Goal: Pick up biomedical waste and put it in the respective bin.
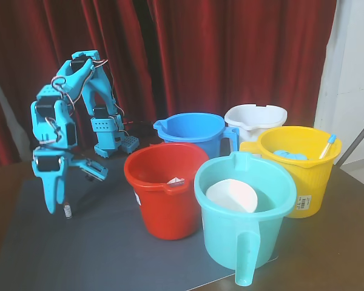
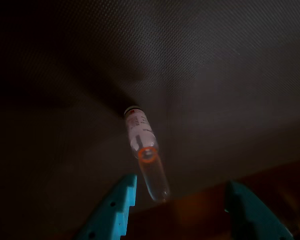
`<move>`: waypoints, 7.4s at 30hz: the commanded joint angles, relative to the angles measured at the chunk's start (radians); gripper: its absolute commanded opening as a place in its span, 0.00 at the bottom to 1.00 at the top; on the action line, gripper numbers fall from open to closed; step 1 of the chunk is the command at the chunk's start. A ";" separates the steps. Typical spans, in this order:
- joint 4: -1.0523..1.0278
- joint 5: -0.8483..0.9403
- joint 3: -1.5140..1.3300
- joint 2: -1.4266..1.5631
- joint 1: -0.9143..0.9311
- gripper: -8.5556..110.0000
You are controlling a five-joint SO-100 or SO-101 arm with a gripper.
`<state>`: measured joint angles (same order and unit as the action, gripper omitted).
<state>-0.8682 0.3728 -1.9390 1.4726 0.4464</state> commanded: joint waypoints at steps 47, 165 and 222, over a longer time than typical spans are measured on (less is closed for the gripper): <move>-0.008 -0.069 0.002 0.017 -0.048 0.23; -0.373 -0.900 0.193 0.403 -1.127 0.07; -0.781 -0.583 0.150 1.304 -0.733 0.07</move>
<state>-1.6015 -0.2378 -1.7319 2.6845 -0.3559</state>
